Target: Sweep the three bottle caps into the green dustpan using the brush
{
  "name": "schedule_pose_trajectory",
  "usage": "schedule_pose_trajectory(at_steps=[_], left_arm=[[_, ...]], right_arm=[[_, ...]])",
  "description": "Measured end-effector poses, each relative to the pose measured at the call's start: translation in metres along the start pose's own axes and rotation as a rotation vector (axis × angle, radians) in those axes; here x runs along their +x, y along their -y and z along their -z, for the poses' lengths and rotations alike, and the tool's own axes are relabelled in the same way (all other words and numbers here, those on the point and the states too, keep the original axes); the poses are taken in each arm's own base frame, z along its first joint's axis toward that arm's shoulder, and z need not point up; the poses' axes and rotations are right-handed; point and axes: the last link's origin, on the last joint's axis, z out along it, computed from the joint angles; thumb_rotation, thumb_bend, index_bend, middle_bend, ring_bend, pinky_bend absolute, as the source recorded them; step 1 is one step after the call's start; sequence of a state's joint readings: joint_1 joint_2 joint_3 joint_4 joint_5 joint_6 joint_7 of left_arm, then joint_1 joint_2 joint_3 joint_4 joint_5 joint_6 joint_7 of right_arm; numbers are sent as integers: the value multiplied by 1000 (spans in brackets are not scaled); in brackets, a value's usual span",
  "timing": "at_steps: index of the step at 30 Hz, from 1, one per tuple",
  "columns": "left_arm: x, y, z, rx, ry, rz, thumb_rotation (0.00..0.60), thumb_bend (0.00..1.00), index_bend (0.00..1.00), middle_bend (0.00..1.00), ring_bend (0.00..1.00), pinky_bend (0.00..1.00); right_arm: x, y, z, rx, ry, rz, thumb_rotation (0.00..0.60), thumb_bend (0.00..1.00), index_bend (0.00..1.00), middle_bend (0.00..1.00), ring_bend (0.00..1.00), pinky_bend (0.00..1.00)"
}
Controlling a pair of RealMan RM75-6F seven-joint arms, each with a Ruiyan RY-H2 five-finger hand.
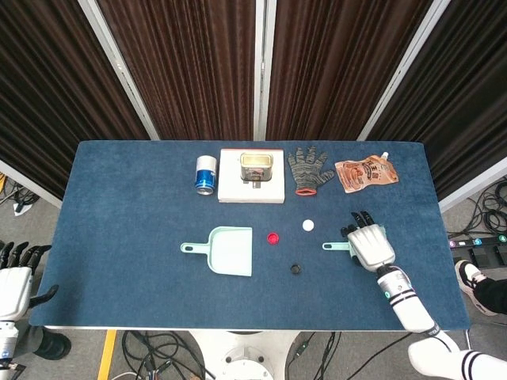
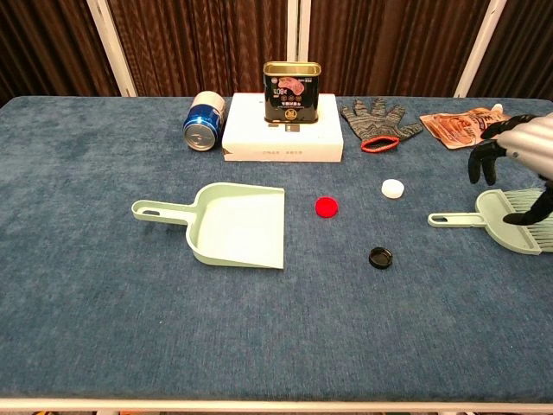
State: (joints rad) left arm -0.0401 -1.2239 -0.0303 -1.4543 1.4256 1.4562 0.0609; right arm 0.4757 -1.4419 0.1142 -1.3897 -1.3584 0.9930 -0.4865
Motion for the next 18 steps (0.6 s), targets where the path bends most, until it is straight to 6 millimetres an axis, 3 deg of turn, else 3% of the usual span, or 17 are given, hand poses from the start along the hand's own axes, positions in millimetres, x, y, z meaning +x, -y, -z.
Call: schedule_pose_trajectory(at_steps=[8, 18], left_arm=[[-4, 2, -2, 2, 9, 10, 600, 180, 187, 210, 98, 48], [-8, 5, -1, 10, 18, 22, 600, 179, 187, 210, 98, 48]], right_arm=[[-20, 14, -17, 4, 33, 57, 600, 99, 397, 427, 113, 125], [-26, 27, -29, 30, 47, 80, 600, 131, 426, 427, 130, 127]])
